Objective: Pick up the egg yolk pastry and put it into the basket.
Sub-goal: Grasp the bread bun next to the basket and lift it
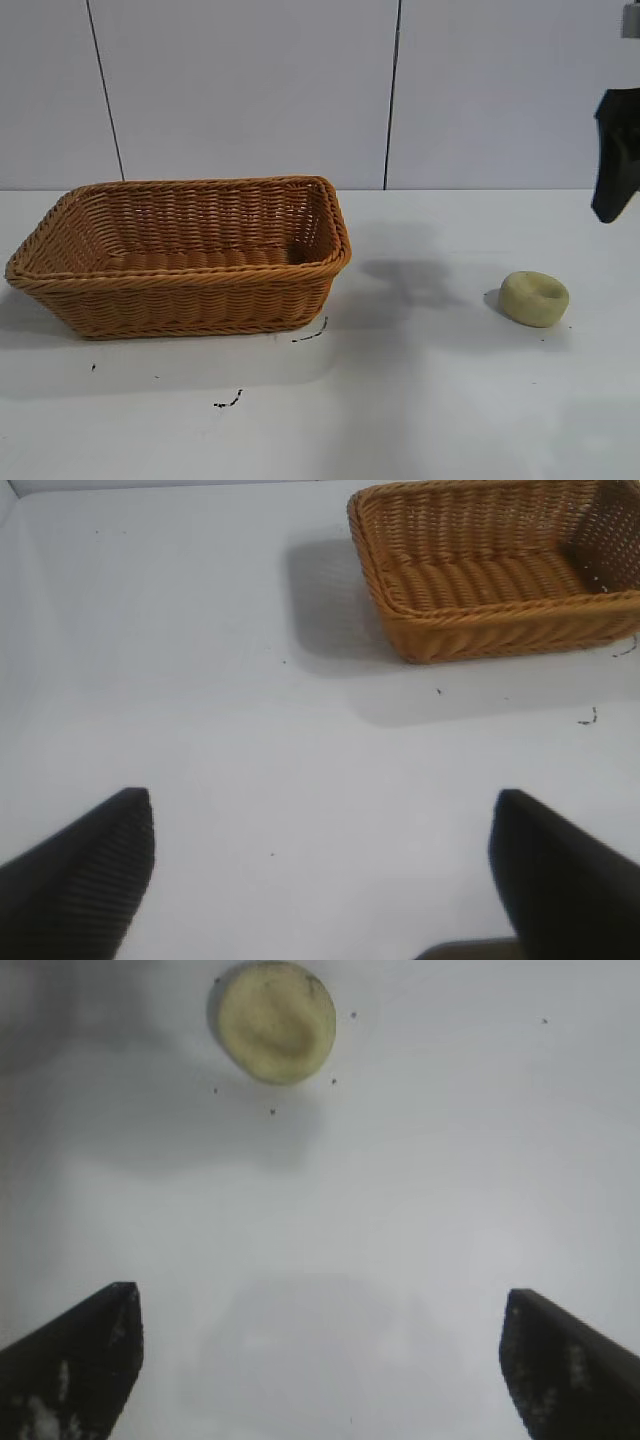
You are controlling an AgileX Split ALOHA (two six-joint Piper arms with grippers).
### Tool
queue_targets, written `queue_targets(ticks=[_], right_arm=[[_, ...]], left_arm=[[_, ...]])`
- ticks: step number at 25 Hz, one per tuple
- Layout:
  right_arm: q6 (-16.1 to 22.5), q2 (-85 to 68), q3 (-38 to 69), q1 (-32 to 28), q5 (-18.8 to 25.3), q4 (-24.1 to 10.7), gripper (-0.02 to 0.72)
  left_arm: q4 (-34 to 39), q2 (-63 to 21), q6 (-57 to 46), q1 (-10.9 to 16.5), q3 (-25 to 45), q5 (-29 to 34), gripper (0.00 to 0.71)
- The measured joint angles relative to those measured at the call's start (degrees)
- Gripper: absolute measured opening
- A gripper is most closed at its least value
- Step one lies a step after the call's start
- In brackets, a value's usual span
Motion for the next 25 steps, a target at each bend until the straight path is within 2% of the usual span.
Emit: queue_targets(ticks=[9, 14, 25], right_arm=[[-0.5, 17.7, -16.6, 1.7, 1.7, -1.2, 0.696], [-0.7, 19.1, -17.5, 4.6, 1.5, -0.8, 0.696], [0.2, 26.5, -17.5, 4.5, 0.4, -1.2, 0.696]], left_arm=[[0.0, 0.0, 0.0, 0.0, 0.0, 0.0, 0.693], [0.0, 0.0, 0.0, 0.0, 0.0, 0.0, 0.693], [0.0, 0.0, 0.0, 0.0, 0.0, 0.0, 0.693]])
